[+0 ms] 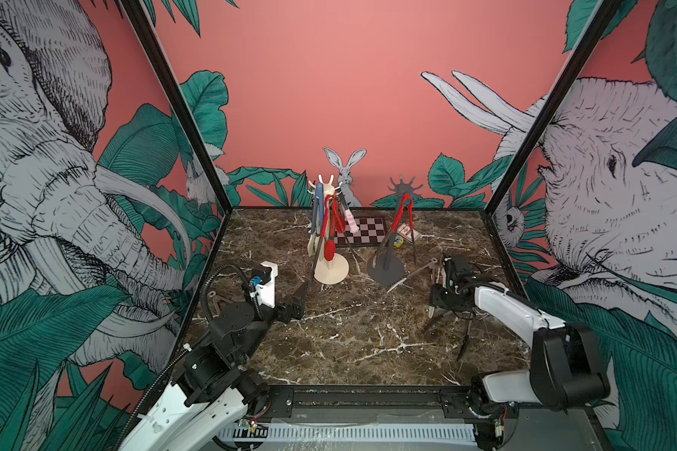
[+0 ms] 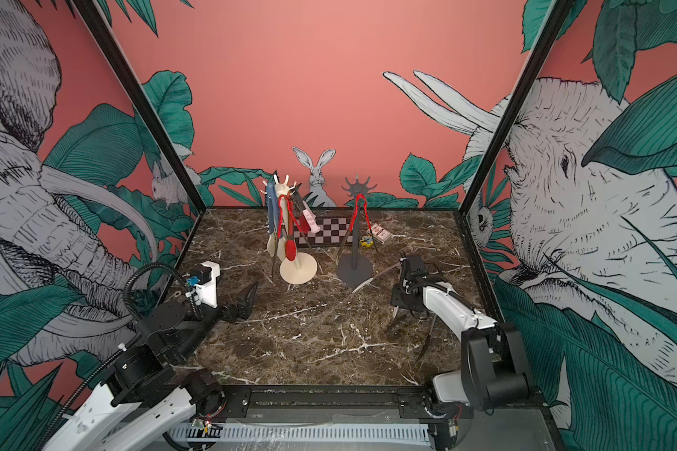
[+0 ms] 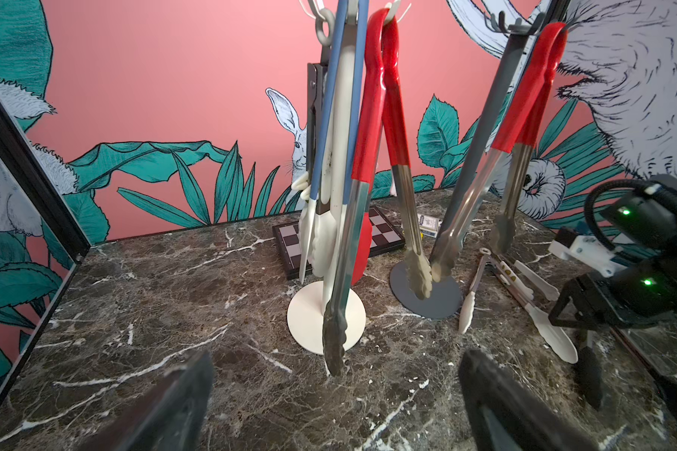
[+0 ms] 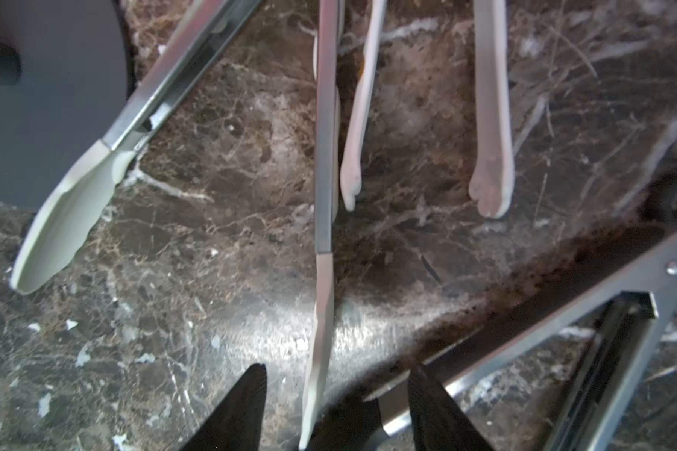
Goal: Hang food tongs on kitchen utensil racks
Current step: Pick up the food tongs from the center of the board.
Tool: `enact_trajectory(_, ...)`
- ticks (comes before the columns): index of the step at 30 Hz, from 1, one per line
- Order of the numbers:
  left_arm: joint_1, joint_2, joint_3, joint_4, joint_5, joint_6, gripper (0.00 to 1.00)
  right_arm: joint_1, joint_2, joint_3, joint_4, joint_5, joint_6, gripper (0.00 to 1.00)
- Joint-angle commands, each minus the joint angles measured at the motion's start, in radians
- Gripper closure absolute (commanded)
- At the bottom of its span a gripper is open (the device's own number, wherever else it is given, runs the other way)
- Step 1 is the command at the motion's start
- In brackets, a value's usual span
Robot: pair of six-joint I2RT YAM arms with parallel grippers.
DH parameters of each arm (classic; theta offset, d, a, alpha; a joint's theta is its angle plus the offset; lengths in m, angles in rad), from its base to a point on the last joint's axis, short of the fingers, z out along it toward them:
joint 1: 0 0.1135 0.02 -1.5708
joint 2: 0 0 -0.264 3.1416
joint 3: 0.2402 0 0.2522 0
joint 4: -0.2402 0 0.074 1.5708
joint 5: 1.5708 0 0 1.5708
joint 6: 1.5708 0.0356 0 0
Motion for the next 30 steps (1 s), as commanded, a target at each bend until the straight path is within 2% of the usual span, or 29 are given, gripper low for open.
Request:
enact_trajectory(1,0.000,-0.027,0.027,-0.023,-0.011,0.004,0.01,-0.007,0.056,0.049,0.044,0.015,-0.021,0.50)
enact_trajectory(9,0.000,-0.060,0.027,-0.050,-0.019,0.001,0.01,-0.011,0.166,0.106,0.064,0.021,-0.036,0.65)
enact_trajectory(26,0.000,-0.077,0.024,-0.040,-0.010,0.009,0.01,-0.011,0.243,0.117,0.088,0.015,-0.041,0.79)
enact_trajectory(30,0.000,-0.072,0.026,-0.027,-0.001,0.012,0.01,-0.012,0.249,0.113,0.095,0.012,-0.046,0.86)
